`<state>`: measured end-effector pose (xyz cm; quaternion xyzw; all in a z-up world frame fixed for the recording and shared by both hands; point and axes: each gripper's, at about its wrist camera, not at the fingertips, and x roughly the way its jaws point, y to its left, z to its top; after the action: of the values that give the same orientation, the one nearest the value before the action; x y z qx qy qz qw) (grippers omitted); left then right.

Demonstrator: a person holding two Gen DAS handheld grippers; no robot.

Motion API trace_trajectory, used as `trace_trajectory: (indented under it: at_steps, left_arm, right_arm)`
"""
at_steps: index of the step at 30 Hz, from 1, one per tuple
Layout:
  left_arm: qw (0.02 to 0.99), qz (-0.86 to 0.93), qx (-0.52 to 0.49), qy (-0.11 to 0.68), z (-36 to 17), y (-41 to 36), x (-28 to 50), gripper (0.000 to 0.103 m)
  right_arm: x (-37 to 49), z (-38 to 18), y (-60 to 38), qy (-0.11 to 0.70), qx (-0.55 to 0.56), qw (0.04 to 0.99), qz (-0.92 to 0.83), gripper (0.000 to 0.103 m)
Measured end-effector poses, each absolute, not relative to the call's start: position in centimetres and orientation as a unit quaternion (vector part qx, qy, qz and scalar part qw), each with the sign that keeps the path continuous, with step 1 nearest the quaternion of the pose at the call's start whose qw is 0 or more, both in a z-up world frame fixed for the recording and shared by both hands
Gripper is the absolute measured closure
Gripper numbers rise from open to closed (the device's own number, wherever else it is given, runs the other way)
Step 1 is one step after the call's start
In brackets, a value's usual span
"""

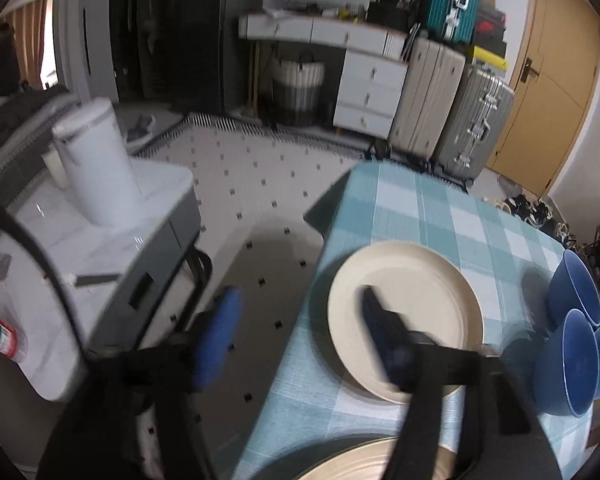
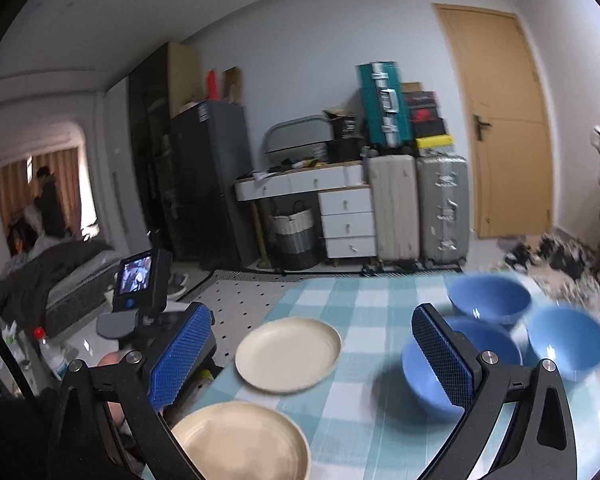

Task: Organize plates and bowls
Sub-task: 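Carry the cream plate with the left gripper while the right gripper closes on its rim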

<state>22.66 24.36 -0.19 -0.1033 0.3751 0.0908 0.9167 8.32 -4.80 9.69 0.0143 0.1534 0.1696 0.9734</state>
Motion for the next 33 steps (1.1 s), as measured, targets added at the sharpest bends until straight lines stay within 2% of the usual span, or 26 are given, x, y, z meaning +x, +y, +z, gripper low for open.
trace_trajectory:
  at_steps: [1, 3, 10, 15, 19, 23, 26, 33]
  left_arm:
    - [0.921, 0.095, -0.102, 0.363, 0.1, 24.5, 22.2, 0.007]
    - [0.933, 0.096, -0.104, 0.332, 0.9, 24.9, 21.0, 0.004]
    - [0.936, 0.095, -0.108, 0.322, 1.4, 25.9, 21.2, 0.003]
    - [0.922, 0.112, -0.12, 0.35, 0.1, 26.3, 22.4, 0.003]
    - [0.908, 0.105, -0.158, 0.375, -1.4, 26.7, 23.3, 0.003]
    - [0.888, 0.098, -0.155, 0.422, -3.3, 26.3, 25.1, 0.003]
    - [0.869, 0.073, -0.137, 0.47, -5.3, 25.5, 26.9, 0.003]
    - [0.85, 0.041, -0.145, 0.504, -7.6, 24.7, 29.0, 0.003]
  right_arm:
    - [9.1, 10.2, -4.2, 0.158, 0.003, 0.971, 0.18, 0.001]
    - [11.0, 11.1, -2.7, 0.168, -0.026, 0.964, 0.203, 0.001]
    - [19.6, 12.5, 3.2, 0.218, -0.131, 0.943, 0.214, 0.001]
    - [26.5, 11.0, 4.8, 0.302, -0.107, 0.921, 0.223, 0.001]
    - [33.0, 7.6, 5.9, 0.423, -0.061, 0.879, 0.211, 0.001]
    - [37.4, 3.2, 6.6, 0.507, -0.061, 0.842, 0.177, 0.001]
    - [39.3, 0.2, 6.5, 0.545, -0.057, 0.822, 0.156, 0.001]
    - [42.2, -5.9, 5.4, 0.61, -0.056, 0.784, 0.106, 0.001]
